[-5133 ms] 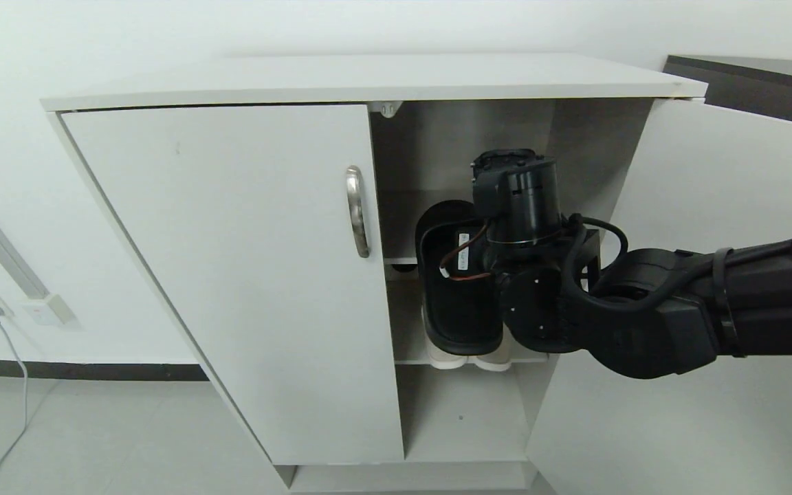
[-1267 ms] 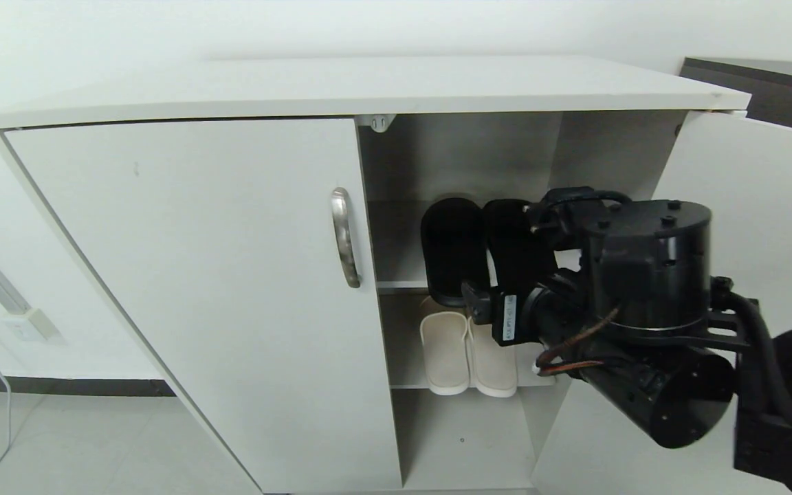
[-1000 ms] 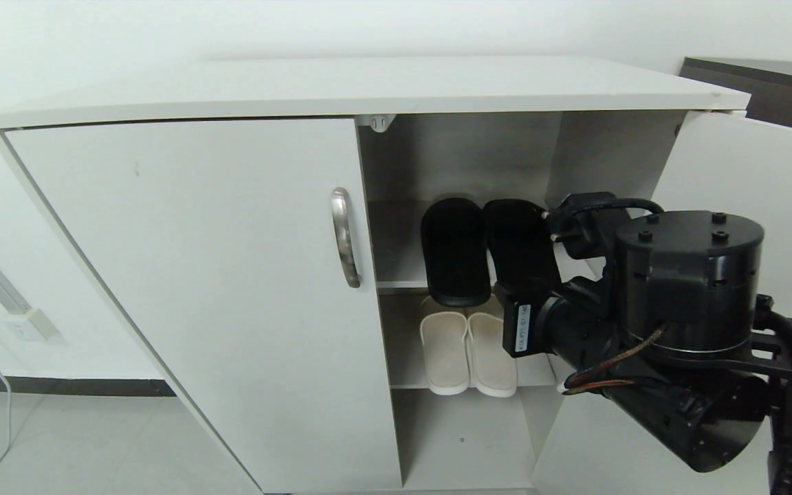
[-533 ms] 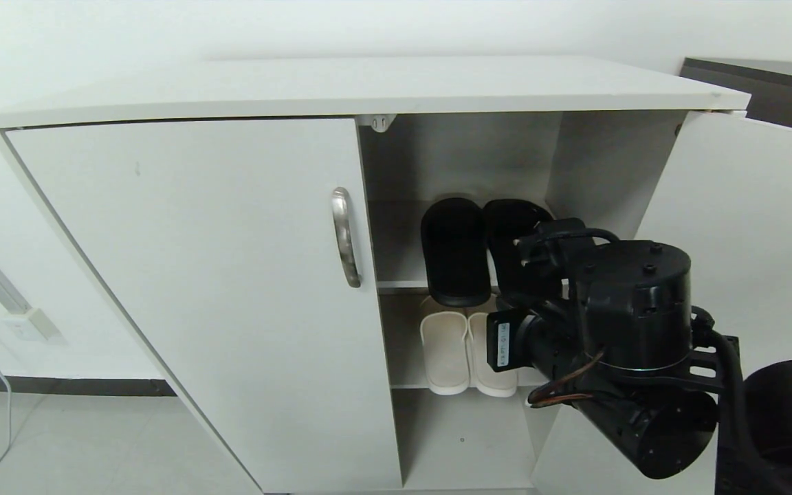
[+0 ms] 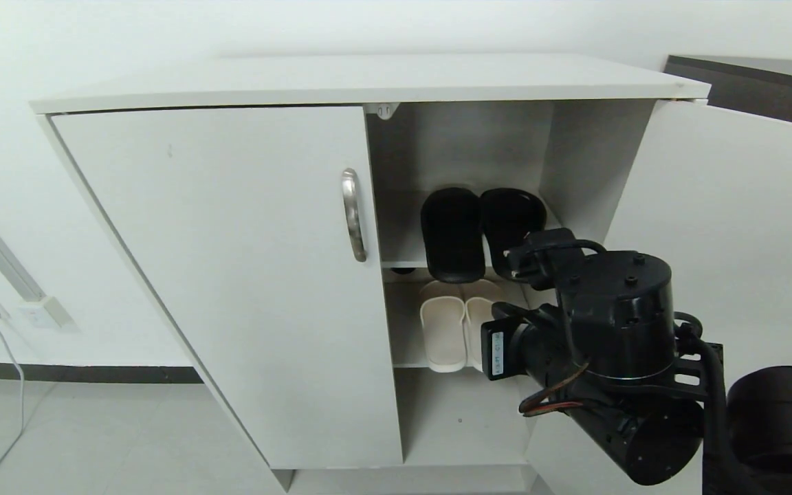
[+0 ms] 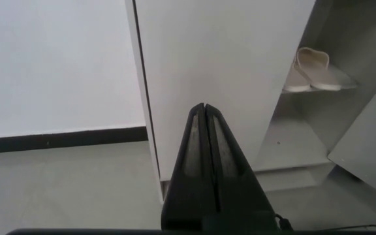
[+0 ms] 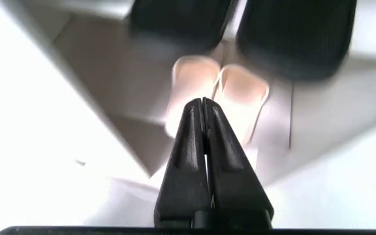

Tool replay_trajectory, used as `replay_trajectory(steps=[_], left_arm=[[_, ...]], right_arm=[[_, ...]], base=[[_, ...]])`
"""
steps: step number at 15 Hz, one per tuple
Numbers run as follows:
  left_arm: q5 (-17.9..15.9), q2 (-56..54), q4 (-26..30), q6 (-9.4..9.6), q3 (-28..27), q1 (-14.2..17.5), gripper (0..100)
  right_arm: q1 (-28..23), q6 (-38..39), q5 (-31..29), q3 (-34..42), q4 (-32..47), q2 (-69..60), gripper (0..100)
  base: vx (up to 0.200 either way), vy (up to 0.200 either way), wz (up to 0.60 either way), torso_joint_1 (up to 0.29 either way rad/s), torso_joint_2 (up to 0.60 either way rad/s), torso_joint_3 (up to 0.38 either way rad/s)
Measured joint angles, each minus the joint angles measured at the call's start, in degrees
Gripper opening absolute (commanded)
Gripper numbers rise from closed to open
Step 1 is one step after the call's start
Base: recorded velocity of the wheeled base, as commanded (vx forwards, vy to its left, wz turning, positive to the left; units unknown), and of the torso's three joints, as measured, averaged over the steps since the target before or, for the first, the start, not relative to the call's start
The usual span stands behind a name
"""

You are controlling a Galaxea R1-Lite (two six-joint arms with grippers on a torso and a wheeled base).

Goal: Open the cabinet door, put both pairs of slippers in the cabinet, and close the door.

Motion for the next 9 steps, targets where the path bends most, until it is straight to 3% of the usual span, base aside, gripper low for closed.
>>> replay_trajectory(steps=[9], left_arm=[[0.02,0.00,0.02,-0.06,0.00,0.00,0]], right_arm=[[-0.06,-0.06,0.01,0.80,0.00,0.22,0]], base=[[-0.200,0.000,0.00,0.004,0.00,0.003]])
